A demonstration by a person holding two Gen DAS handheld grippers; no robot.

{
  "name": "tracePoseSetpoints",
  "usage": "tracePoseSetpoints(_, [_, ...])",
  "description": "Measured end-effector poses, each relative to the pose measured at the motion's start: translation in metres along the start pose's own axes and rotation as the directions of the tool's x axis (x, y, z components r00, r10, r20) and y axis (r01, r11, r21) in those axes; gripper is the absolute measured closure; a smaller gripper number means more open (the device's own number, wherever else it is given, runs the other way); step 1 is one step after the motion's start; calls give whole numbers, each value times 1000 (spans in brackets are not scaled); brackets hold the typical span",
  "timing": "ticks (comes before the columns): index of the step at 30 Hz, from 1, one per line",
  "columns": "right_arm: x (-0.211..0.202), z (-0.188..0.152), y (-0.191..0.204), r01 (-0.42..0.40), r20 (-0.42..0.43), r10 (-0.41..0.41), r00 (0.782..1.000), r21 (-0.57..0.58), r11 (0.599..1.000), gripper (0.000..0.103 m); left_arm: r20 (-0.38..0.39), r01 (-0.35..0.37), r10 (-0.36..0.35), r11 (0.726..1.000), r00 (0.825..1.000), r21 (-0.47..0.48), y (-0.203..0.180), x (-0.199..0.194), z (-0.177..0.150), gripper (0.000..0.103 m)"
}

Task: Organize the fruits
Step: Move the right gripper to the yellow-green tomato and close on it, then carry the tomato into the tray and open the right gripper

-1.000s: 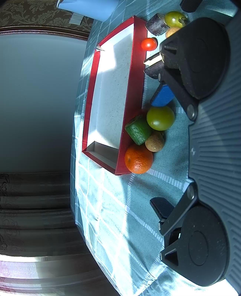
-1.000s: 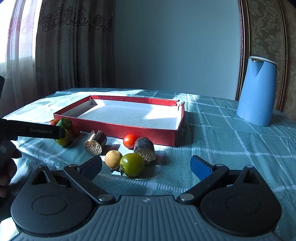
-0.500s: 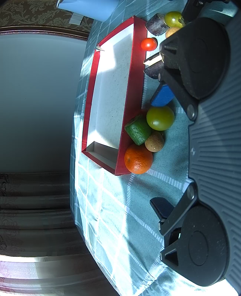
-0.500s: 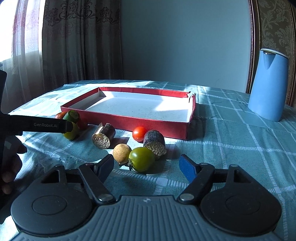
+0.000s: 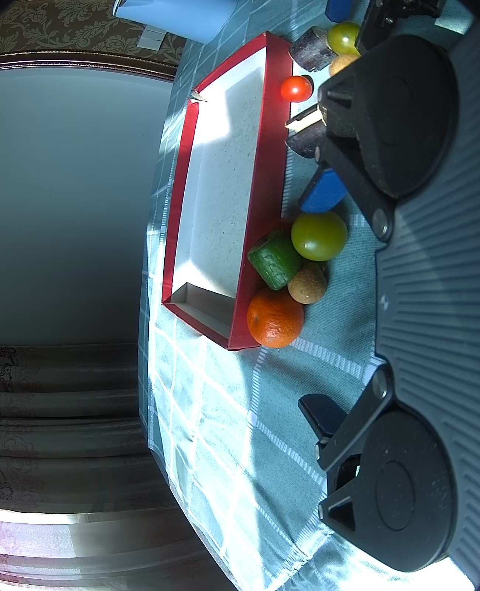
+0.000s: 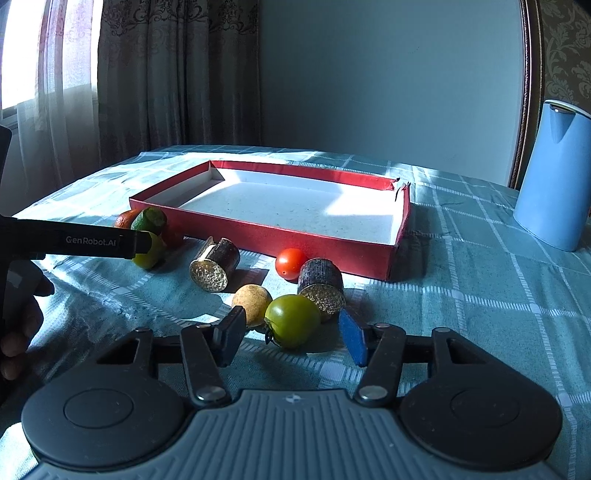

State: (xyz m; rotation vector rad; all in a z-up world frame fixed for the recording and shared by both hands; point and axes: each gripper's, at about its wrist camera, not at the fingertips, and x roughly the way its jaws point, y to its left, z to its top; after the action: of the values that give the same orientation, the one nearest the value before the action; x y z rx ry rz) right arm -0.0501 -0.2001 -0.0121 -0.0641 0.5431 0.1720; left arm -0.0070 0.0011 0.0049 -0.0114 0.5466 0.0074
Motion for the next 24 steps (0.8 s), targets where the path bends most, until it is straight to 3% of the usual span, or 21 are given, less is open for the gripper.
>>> tracePoseSetpoints(2, [4, 1, -1, -5, -15, 5, 1000, 0, 1000, 53, -1, 0, 0, 1000, 1000, 0, 0, 0, 0, 0])
tracePoseSetpoints(4, [7, 1, -3, -19, -31, 19, 999, 5, 1000, 69, -2, 1, -1, 1000, 1000, 0, -1, 0, -1, 0])
tracePoseSetpoints(5, [9, 1, -3, -22, -38, 22, 999, 8, 1000, 70, -2, 1, -1, 1000, 1000, 0, -1, 0, -1, 0])
tracePoseSetpoints(15, [-16, 2, -13, -81, 43, 78, 996, 75, 994, 71, -3, 2, -2, 1000, 1000, 0, -1, 1, -2, 0])
tracePoseSetpoints(21, [-32, 41, -26, -72, 161, 60, 985, 67, 995, 71, -4, 2, -2, 1000, 1000, -1, -1, 1, -2, 0])
tracePoseSetpoints(24, [-11, 61, -39, -59, 148, 47, 988, 78, 995, 71, -4, 3, -3, 1000, 1000, -1, -2, 1, -2, 0])
